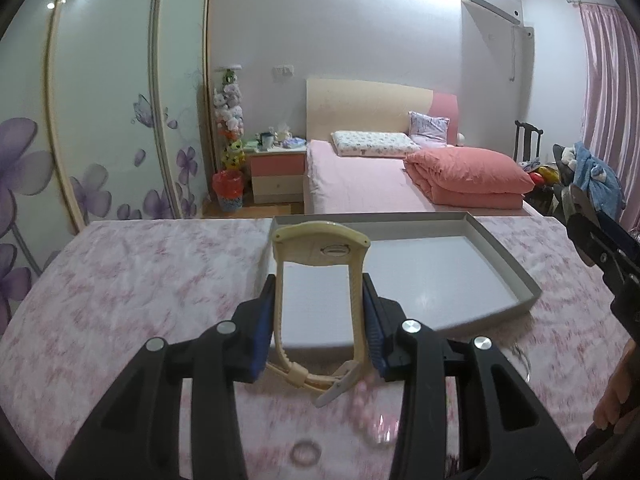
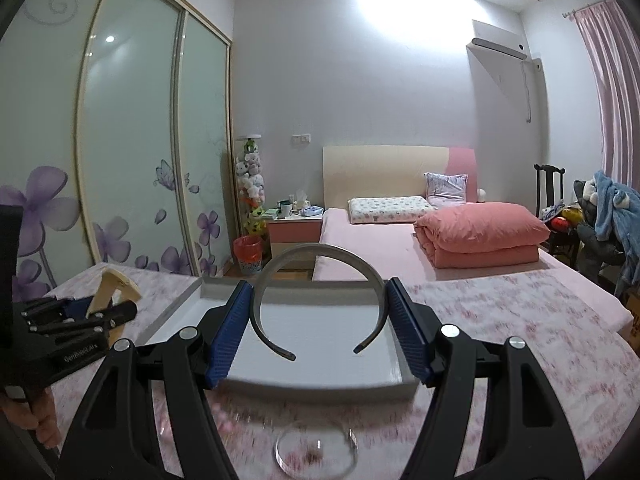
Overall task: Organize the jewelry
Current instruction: 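Carry the watch and bangle into the grey tray and open both tools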
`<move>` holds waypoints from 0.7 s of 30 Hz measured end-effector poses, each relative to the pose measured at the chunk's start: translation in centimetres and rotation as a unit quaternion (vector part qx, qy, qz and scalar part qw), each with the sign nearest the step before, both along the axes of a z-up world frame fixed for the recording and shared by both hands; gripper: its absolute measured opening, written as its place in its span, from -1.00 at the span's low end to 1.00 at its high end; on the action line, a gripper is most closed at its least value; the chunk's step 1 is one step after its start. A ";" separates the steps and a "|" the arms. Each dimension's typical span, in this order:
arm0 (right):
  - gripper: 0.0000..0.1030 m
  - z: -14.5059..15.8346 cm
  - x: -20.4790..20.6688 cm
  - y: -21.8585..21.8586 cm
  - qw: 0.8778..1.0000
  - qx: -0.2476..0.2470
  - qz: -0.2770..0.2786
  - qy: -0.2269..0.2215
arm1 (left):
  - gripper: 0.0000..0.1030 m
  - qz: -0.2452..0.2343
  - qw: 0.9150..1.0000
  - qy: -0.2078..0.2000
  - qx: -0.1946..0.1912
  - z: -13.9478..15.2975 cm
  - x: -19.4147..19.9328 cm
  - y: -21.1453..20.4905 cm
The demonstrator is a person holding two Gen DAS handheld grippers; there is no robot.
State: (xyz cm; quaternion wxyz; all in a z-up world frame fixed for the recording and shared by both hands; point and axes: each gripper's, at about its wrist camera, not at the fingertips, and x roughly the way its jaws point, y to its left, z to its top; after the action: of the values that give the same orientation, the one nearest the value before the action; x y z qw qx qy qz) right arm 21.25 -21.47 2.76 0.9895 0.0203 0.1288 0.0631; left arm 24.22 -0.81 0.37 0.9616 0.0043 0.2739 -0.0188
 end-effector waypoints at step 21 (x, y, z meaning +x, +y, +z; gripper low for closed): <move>0.59 -6.5 15.5 0.2 0.968 -0.004 -0.005 0.250 | 0.12 -0.032 0.987 0.155 -0.039 -5.6 14.3 -1.1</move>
State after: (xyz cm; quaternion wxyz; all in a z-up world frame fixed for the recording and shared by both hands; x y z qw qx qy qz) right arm 36.74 -21.23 -3.72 0.9264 0.0324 0.3718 0.0506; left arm 38.54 -1.90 -5.22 0.9056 -0.0270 0.4188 -0.0608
